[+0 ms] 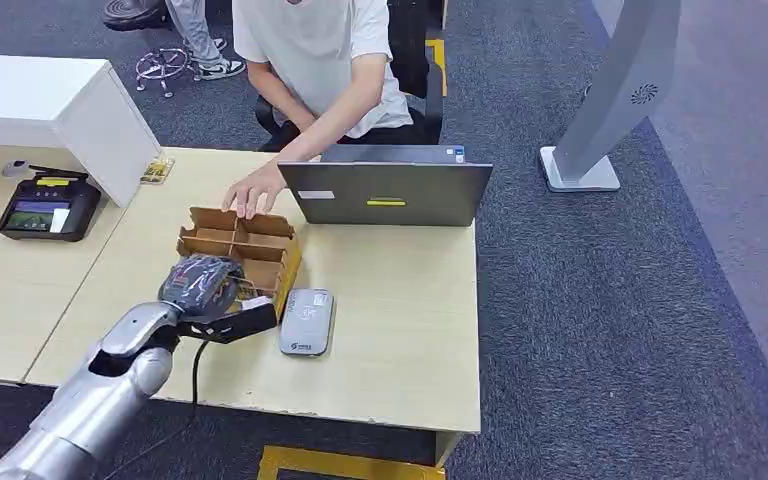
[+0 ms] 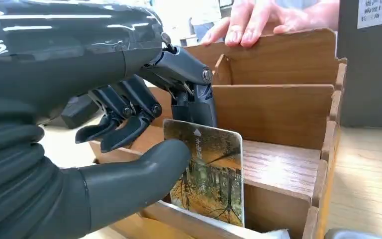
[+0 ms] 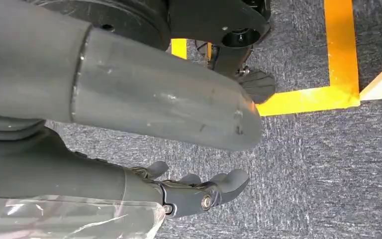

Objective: Pass the card to the sensor for recognition and then transmit it.

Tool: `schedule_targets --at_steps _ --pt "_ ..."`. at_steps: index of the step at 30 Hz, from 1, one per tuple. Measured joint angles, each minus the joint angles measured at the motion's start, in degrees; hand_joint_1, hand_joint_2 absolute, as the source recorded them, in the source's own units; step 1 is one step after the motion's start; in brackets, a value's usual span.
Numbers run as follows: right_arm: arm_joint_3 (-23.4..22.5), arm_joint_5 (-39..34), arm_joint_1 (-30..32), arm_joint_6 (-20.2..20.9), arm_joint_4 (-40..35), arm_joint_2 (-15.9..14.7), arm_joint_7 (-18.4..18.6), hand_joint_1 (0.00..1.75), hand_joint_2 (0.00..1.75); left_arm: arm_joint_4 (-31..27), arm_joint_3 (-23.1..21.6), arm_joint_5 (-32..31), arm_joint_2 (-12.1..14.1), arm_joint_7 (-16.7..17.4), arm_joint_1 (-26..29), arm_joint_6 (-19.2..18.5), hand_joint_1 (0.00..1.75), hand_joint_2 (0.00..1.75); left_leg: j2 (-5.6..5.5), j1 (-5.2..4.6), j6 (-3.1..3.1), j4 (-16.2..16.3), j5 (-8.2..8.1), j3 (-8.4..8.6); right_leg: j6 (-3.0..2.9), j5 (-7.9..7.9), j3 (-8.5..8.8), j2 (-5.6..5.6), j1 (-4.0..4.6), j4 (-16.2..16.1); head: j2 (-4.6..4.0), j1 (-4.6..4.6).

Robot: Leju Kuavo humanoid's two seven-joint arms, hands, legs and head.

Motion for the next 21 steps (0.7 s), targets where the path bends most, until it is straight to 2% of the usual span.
schedule_targets --at_steps 9,15,21 --pt "-0.13 0.09 -0.01 0.00 0.00 0.00 0.00 0.00 0.00 -0.48 0.00 -0.13 0.13 0.02 0.32 0.65 1.75 1.75 0.00 0.00 0.00 0.00 0.00 0.00 0.00 0.00 0.00 0.00 0.00 0.00 0.00 0.00" --pt "-0.17 0.74 -0.06 0.07 0.00 0.07 0.02 0.00 0.00 -2.01 0.02 -0.91 -0.18 0.35 1.10 4.37 1.75 1.75 0.00 0.00 0.00 0.00 0.00 0.00 0.00 0.00 0.00 -0.01 0.00 0.00 0.00 0.02" --pt "-0.24 1.05 -0.08 0.11 0.00 0.24 0.02 0.00 0.00 -4.65 0.18 -1.68 -0.33 0.61 1.76 5.66 1.75 1.75 -0.01 0.00 0.00 0.00 0.00 -0.01 0.00 0.00 0.01 -0.02 0.00 0.00 -0.02 0.02"
